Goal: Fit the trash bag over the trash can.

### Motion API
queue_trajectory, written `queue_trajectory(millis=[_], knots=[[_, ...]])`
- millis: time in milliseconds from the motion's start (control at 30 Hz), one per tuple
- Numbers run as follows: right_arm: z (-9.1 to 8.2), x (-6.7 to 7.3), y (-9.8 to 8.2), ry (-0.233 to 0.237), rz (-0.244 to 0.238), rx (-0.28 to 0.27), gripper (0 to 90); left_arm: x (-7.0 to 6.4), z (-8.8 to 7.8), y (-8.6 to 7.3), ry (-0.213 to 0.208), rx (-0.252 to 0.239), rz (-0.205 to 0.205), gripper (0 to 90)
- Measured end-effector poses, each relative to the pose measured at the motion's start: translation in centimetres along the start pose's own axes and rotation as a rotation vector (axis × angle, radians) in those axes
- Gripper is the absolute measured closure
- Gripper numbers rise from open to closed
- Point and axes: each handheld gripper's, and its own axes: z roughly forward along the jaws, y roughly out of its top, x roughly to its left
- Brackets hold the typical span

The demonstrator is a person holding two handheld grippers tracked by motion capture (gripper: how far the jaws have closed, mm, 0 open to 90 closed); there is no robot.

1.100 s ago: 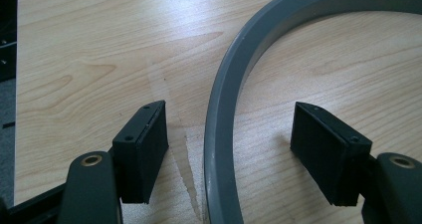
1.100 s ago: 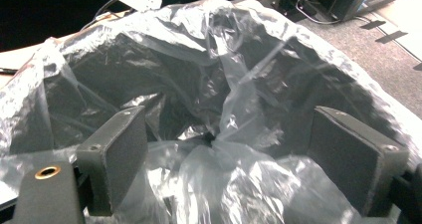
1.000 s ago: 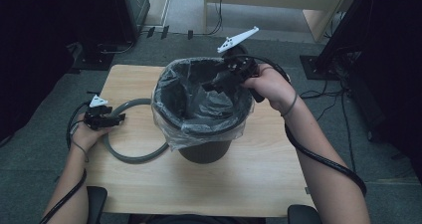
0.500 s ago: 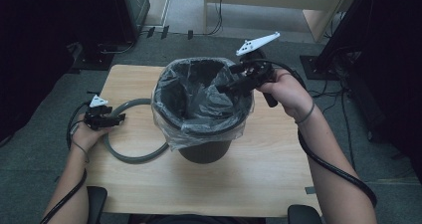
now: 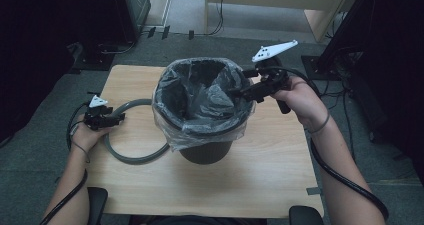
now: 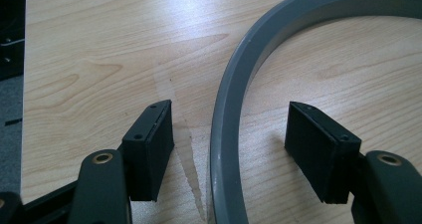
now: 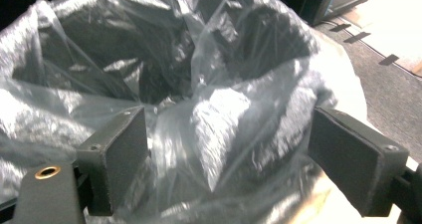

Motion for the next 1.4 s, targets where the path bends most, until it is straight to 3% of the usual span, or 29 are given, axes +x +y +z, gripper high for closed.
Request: queue_trajectory(millis=[967,1400], knots=[[-5.3,-1.7,-5.5,-0.092,0.084,-0.067,15.6,0.0,0.0,0.0,0.005,-0.003,-0.005,36.6],[-4.8,-2.5,-8.3,-0.161,0.101,-0.058,15.6,0.1,0.0,0.0,0.009,-0.005,-0.01,39.3]])
